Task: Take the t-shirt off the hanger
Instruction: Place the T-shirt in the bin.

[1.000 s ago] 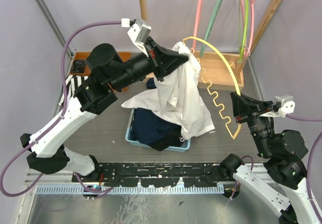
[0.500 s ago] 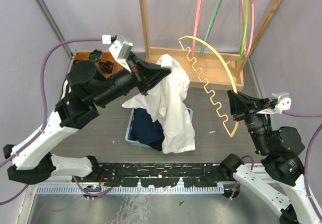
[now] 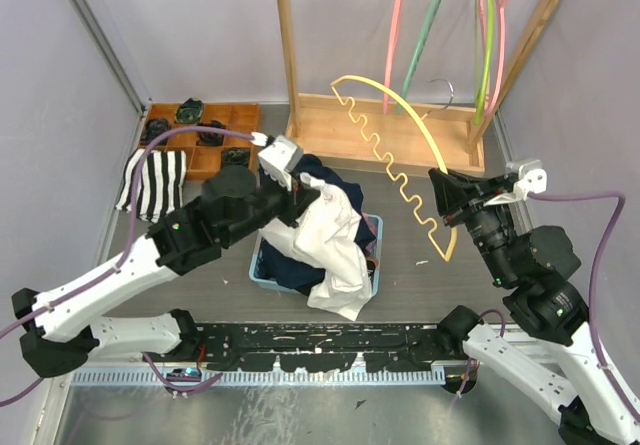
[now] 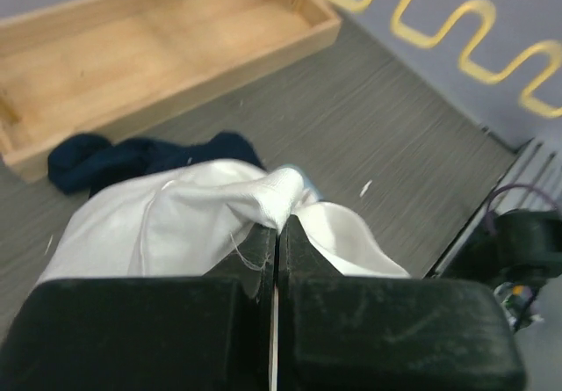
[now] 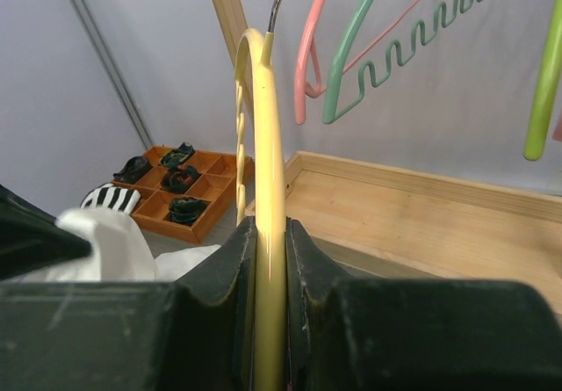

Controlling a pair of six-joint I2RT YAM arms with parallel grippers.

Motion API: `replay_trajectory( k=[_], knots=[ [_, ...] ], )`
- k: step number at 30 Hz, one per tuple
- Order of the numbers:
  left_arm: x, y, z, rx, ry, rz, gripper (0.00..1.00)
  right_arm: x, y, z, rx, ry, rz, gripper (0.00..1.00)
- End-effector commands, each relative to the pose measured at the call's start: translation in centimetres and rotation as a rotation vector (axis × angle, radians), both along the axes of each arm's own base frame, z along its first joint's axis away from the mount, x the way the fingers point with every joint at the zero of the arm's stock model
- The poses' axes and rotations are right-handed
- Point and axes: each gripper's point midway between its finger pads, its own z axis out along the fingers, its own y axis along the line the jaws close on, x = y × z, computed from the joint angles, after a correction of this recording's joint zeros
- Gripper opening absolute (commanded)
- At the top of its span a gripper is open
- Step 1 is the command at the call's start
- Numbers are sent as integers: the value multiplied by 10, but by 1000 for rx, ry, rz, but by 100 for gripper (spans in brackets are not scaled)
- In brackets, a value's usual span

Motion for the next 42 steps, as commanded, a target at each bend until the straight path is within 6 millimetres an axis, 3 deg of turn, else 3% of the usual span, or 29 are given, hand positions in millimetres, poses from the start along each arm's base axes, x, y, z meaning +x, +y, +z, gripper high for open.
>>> replay_trajectory(
  k=[1, 14, 19, 25, 29, 33, 38, 42],
  knots=[
    [14, 5, -41, 90, 7, 78, 0, -11, -3, 65, 102, -166, 23, 1],
    [29, -27, -185, 273, 153, 83, 0, 36, 36, 64, 60, -145, 31, 1],
    [27, -45, -223, 295, 232, 55, 0, 57, 43, 69, 67, -107, -6, 1],
    [21, -52, -249, 347, 274, 44, 0, 75, 42, 69, 67, -70, -73, 1],
    [18, -42, -249, 380, 273, 60, 0, 79, 47, 76, 62, -75, -71, 1],
    [16, -26, -224, 363, 226, 89, 2, 86, 51, 85, 60, -88, -74, 1],
    [4, -20, -163, 243, 132, 29, 36, 98, 57, 91, 49, -103, -91, 1],
    [-1, -12, -122, 159, 73, 11, 53, 112, 64, 97, 41, -103, -106, 1]
  ],
)
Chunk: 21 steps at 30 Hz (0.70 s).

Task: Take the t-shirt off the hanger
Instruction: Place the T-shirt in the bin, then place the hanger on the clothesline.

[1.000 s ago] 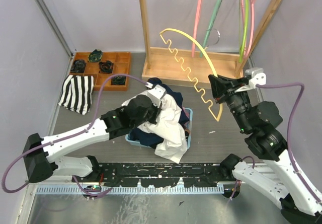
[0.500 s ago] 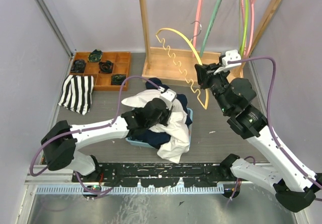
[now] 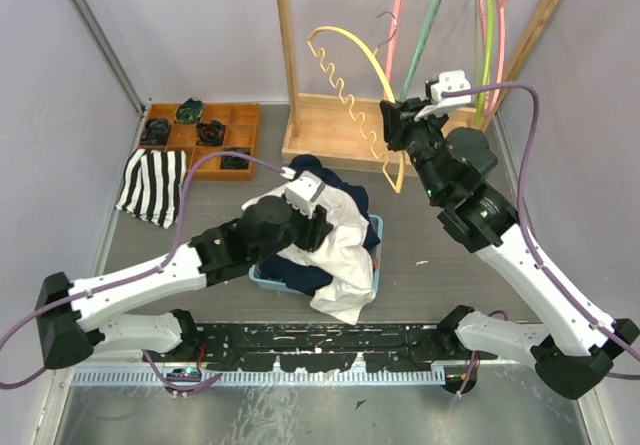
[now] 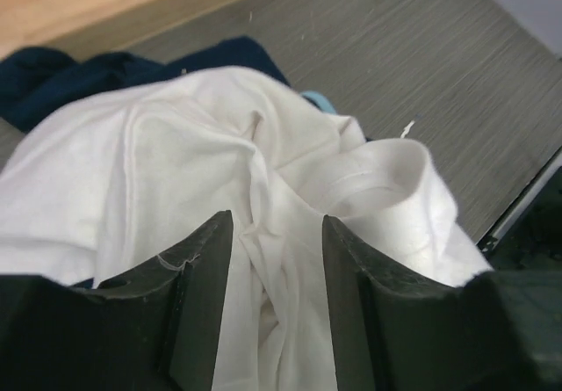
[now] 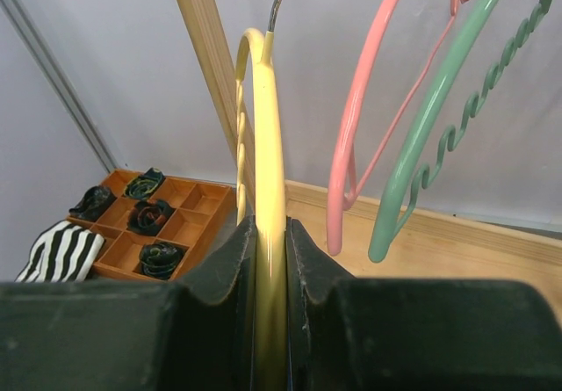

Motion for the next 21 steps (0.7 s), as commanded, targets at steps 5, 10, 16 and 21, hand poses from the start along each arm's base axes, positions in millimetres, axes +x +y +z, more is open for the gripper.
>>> replay_trajectory(
  k=[5, 10, 16, 21],
  knots=[
    [-11, 22, 61, -102, -109, -19, 60, 18, 0, 72, 83, -164, -63, 1],
    [-16, 34, 84, -194, -168, -17, 74, 41, 11, 83, 62, -184, -99, 1],
    [-15, 50, 86, -222, -185, 39, 98, 62, 20, 94, 61, -191, -126, 1],
    [-16, 59, 85, -223, -182, 60, 98, 77, 21, 101, 60, -196, -160, 1]
  ],
)
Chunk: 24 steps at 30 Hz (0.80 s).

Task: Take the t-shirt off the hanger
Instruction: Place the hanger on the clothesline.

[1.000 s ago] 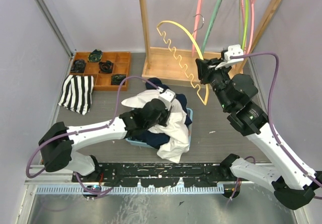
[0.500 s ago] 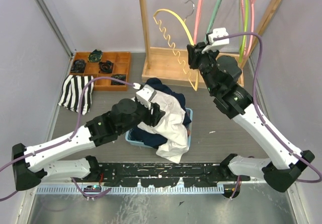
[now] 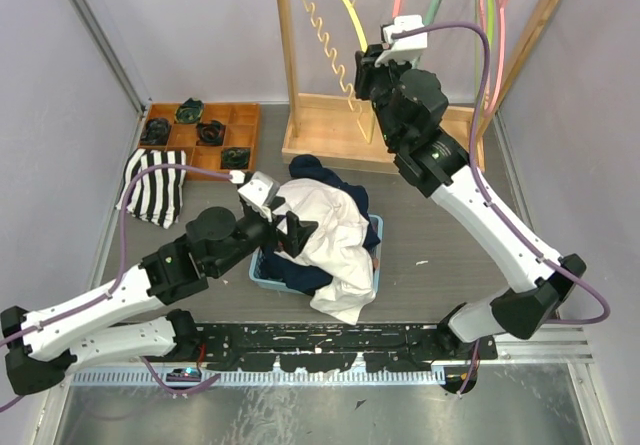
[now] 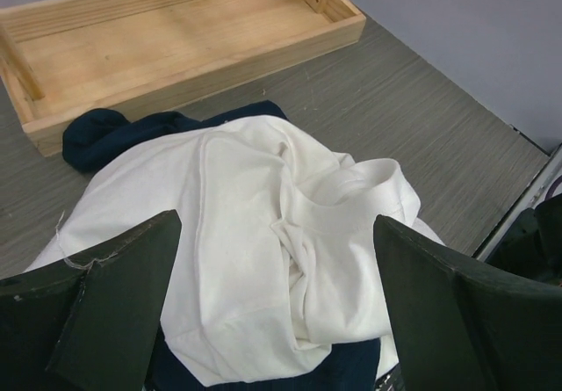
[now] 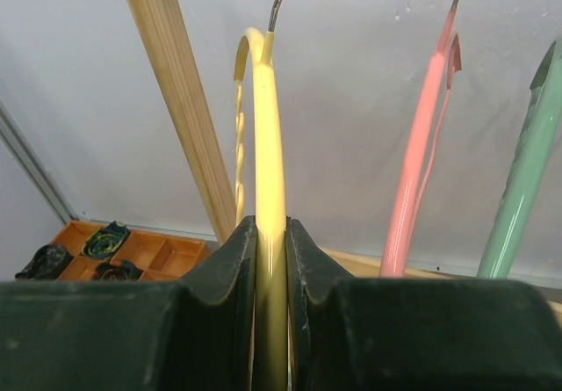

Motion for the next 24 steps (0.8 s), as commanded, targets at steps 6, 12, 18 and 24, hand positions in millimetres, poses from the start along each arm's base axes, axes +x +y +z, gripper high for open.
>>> replay_trajectory(
  k=[6, 12, 18, 24],
  knots=[
    [2, 13, 3, -25, -7, 51, 98, 7, -18, 71, 111, -159, -61, 1],
    [5, 20, 7, -33, -22, 88, 98, 21, -18, 73, 111, -162, -74, 1],
    [5, 26, 8, -36, -31, 104, 98, 31, -20, 77, 119, -172, -81, 1],
    [4, 33, 9, -52, -34, 120, 98, 45, -19, 73, 126, -164, -81, 1]
  ],
)
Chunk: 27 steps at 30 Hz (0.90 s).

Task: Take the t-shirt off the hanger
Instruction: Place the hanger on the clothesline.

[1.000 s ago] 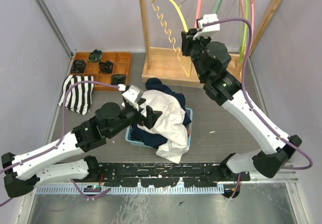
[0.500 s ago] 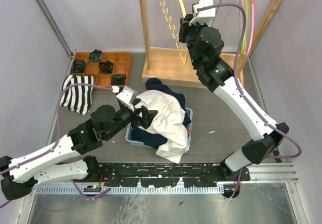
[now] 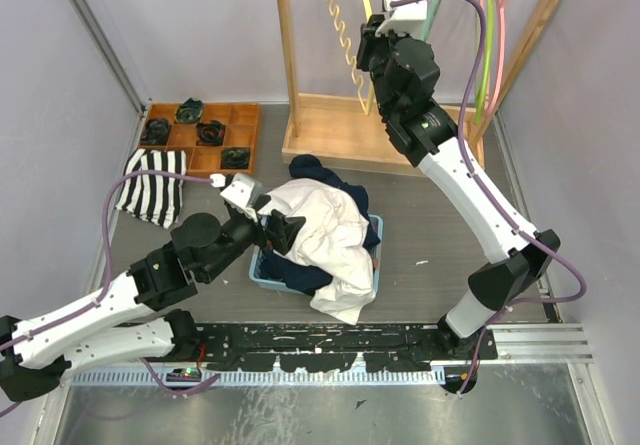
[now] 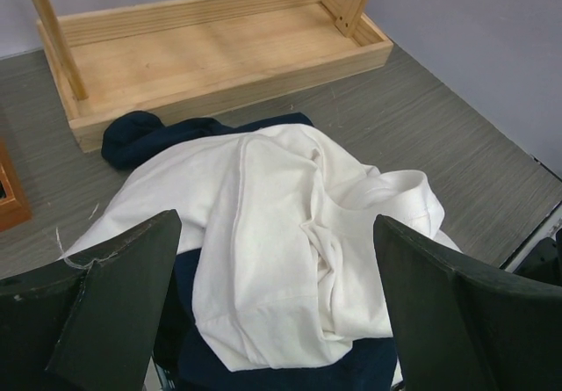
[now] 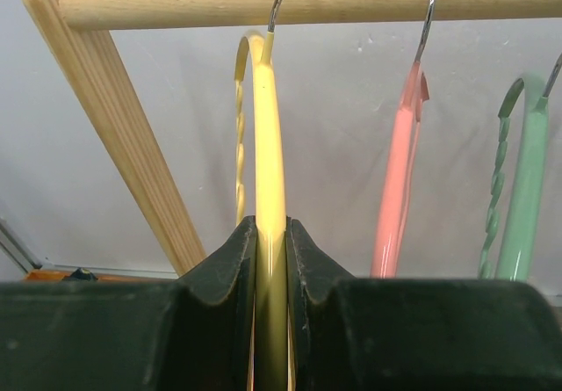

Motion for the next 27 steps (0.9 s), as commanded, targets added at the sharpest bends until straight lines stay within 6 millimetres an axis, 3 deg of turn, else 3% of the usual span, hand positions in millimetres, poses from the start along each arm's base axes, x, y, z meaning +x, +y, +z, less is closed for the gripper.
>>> replay_trajectory(
  k=[1, 11, 19, 27],
  knots=[
    [1, 9, 3, -21, -12, 33, 98, -6, -9, 54, 102, -141, 15, 1],
    [0, 14, 7, -37, -12, 44, 98, 20, -2, 42, 102, -105, 24, 1],
    [2, 19, 17, -38, -32, 65, 98, 27, 5, 16, 98, -42, 48, 2],
    [8, 21, 37, -39, -78, 92, 98, 12, -1, 4, 94, -9, 56, 43]
  ],
)
